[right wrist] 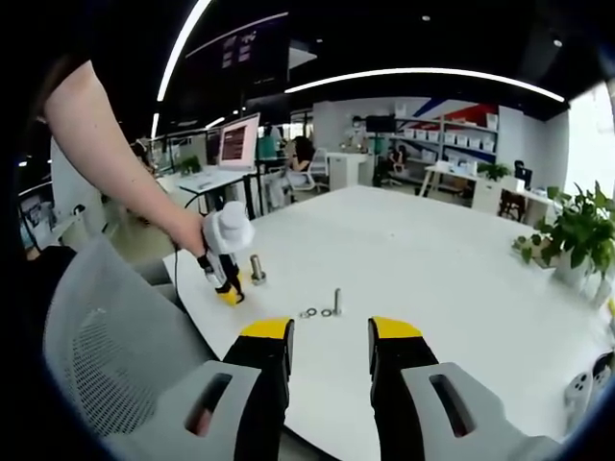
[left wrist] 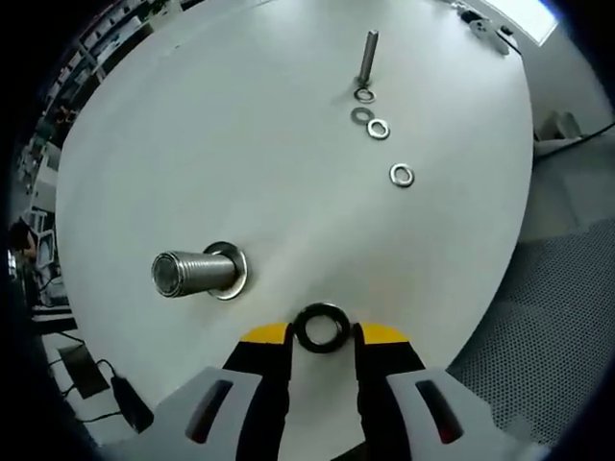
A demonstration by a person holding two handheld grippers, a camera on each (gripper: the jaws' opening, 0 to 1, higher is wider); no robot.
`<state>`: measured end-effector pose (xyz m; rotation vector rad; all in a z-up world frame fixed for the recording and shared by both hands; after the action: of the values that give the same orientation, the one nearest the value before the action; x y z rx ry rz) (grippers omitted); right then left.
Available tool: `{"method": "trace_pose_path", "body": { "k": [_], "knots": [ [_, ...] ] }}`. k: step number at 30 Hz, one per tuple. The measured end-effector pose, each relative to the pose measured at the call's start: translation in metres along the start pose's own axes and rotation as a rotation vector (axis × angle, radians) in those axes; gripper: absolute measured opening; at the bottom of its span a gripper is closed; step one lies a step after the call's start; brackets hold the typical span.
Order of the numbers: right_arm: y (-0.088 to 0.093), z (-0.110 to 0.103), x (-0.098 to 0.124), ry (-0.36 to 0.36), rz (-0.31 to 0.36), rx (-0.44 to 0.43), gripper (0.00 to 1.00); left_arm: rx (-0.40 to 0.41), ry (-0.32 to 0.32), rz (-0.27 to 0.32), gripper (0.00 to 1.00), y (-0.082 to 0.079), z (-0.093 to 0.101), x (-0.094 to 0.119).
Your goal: Place the washer onto the threaded stud by aligning its center hole with the stud, sliding it down to the base, and recovering from edge contact or off-axis alignment until the washer reaches the visible bottom stop.
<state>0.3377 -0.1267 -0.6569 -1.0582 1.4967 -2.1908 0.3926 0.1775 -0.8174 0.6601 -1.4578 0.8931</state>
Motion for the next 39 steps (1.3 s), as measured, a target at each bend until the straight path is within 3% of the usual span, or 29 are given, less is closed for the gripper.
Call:
{"method": "trace_pose_path", "body": {
  "k": [10,20,24,27,34,37,38,39],
  "knots": [
    [-0.0002,-0.0001,-0.0003,-0.005,-0.001,-0.002,0.32,-0.096,0.008,-0.008,0.25,0.0011,-0.0004,0.0001],
    [-0.0002,0.0003,-0.0001,-0.003,-0.001,-0.008,0.32,-0.044,0.003,0.001,0.21,0.0005,-0.0035,0.0012],
    [-0.0001,0.0007,-0.0004,-0.002,-0.001,-0.010,0.32,-0.065,-0.004,-0.011,0.21,-0.0005,-0.0010,0.0004],
    [0.0005,0.0008,-0.0004,-0.001,-0.004,-0.008,0.31,0.062,0.011,0.014,0.21,-0.0002,-0.0045,-0.0005],
    [0.0002,0.0005,-0.0003,-0.004,-0.001,-0.012,0.31,0.013,-0.009,0.022,0.21,-0.0002,-0.0013,-0.0008],
    [0.0000,0.0005,0.0000,-0.003,0.000,-0.010,0.31,0.158,0.000,0.099,0.21,0.0007,-0.0044,-0.0008],
    [-0.0001,0.0003,0.0001,-0.003,0.001,-0.010,0.31,0.177,0.004,0.119,0.20,0.0016,-0.0050,-0.0008],
    [0.0001,0.0003,0.0003,-0.003,0.000,-0.010,0.31,0.145,-0.002,0.120,0.20,0.0046,-0.0050,0.0004]
  ]
}}
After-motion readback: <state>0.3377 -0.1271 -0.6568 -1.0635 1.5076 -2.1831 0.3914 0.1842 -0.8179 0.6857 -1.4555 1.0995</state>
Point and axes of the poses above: the point that each gripper's makers call its tool centre point, and the gripper's own axes: x roughly backward along the fingers, z roughly to its right, y roughly out of its underside, the point moved 5 cm from there along x, roughly backward along the fingers, and after that the axes turned 12 degrees about x, right-handed, at the moved point
